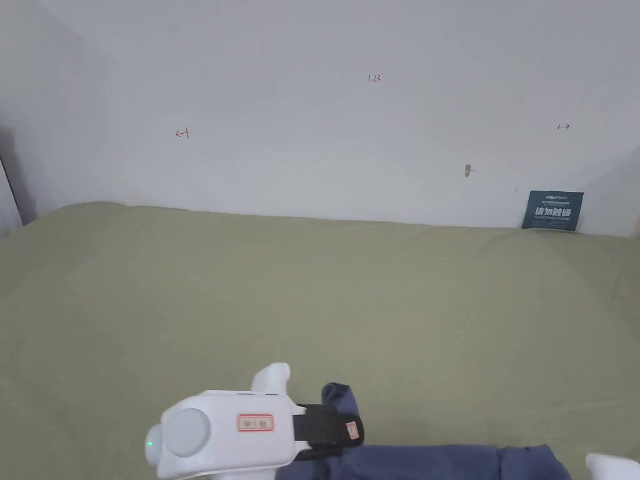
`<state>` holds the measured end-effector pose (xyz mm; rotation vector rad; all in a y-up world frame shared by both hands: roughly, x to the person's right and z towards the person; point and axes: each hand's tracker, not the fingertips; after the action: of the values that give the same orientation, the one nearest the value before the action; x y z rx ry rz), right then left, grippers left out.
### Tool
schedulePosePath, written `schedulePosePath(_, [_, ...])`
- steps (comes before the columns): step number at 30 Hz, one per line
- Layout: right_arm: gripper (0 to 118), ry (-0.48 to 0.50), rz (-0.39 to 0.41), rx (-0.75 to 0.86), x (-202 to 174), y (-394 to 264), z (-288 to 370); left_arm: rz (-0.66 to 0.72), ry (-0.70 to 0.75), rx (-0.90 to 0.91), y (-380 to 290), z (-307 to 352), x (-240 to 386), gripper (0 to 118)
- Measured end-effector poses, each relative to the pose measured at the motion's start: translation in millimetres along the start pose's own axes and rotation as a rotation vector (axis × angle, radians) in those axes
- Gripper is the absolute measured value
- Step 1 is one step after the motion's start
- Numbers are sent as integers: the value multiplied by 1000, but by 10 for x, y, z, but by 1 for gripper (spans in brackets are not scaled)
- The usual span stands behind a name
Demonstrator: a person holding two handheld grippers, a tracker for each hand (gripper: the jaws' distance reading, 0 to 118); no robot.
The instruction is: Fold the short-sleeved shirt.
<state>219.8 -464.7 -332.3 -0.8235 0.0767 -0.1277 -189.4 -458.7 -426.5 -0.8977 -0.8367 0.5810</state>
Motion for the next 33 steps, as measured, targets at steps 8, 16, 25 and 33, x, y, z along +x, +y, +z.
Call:
schedulePosePath(8, [0,-41,18,-19,57,-63,-57,27,-100,-80,-218,-420,-10,60])
schedulePosePath(16, [0,-45,7,-24,48,-98,-100,134,-92,104,-182,-164,-119,16])
schedulePosePath(25, [0,-44,16,-17,27,-97,-124,206,-70,-161,-587,-1105,-317,14])
schedulePosePath(33, [0,-51,56,-9,-10,-100,-110,276,-6,-95,-773,-1502,-322,1])
